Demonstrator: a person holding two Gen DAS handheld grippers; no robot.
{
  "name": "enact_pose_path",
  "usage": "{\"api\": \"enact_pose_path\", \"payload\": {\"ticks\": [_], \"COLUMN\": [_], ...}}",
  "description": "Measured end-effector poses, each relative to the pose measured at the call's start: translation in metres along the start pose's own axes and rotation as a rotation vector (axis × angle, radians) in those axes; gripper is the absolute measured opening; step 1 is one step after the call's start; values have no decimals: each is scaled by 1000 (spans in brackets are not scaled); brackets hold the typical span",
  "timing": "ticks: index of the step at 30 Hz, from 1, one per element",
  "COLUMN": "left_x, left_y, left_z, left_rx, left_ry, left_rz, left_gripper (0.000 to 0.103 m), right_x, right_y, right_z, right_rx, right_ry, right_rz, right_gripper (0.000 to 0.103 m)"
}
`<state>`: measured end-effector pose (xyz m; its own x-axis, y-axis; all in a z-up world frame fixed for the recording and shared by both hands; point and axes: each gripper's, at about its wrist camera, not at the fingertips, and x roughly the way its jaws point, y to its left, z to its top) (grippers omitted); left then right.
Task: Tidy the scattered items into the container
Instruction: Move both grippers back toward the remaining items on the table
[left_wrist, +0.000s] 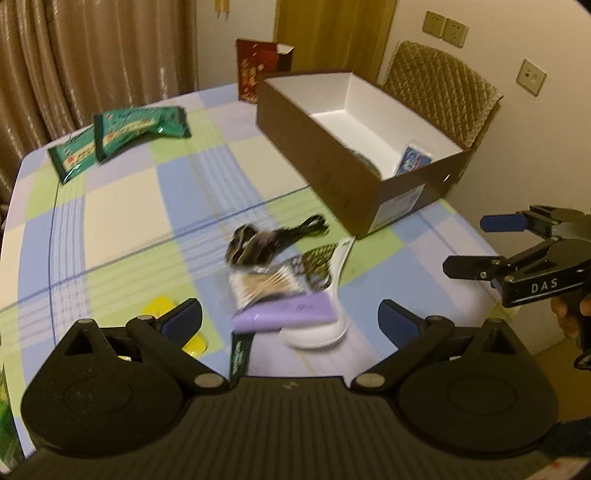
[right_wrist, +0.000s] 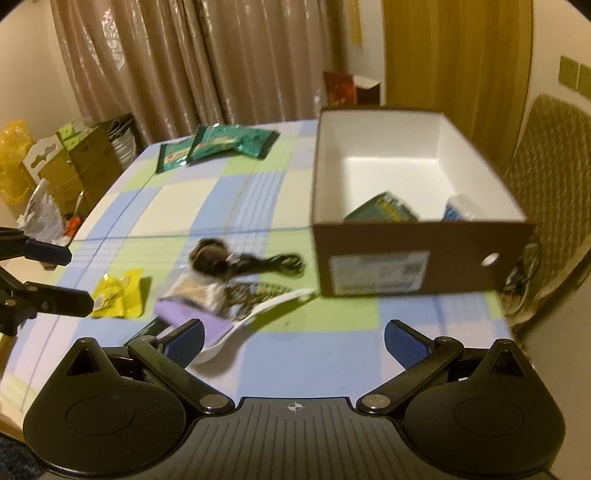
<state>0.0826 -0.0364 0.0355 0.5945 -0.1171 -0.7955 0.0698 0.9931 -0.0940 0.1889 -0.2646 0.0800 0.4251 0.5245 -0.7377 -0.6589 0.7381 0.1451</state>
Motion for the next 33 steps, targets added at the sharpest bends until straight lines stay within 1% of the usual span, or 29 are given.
{"api": "enact_pose_path", "payload": {"ticks": [5,8,13,17,21,22,23,24,25,26,27,31,33], "left_x": [-3,-3,0,5,10,11,12,13,15,16,17,21,24], "left_y": [19,27,42,57,69,71,73,74,75,76,77,83,87], "left_z": [-14,-22,-36,-45,-49,-50,-50,-50,-50,-50,-49,-49,-50], "left_rx": [-24,-19,-16,-19,-27,-32,-35,-37,-38,-40,-43,-60,-72], "left_ry": [9,9,20,34,55,57,60,61,62,63,64,68,76], "left_rz": [29,47,69,85,108,108,105,104,105,105,104,106,111], "left_gripper": [100,100,100,100,99,99,99,99,99,99,99,99,99], "right_x": [16,24,37,43,48,50,52,56,60,64,68,87,99], "right_y": [15,22,26,28,37,40,43,48,51,54,58,70,76], "right_z": [-9,-13,-18,-19,-17,-16,-15,-13,-12,-10,-9,0,3], "right_rx": [0,1,16,12,-38,-61,-88,-120,-148,-173,-198,-301,-352], "right_ry": [45,63,93,97,82,79,75,76,84,95,101,119,135], "right_rz": [32,46,49,58,71,83,98,114,127,143,157,232,265], "right_gripper": [101,101,101,101,101,98,87,81,71,66,63,42,39]}}
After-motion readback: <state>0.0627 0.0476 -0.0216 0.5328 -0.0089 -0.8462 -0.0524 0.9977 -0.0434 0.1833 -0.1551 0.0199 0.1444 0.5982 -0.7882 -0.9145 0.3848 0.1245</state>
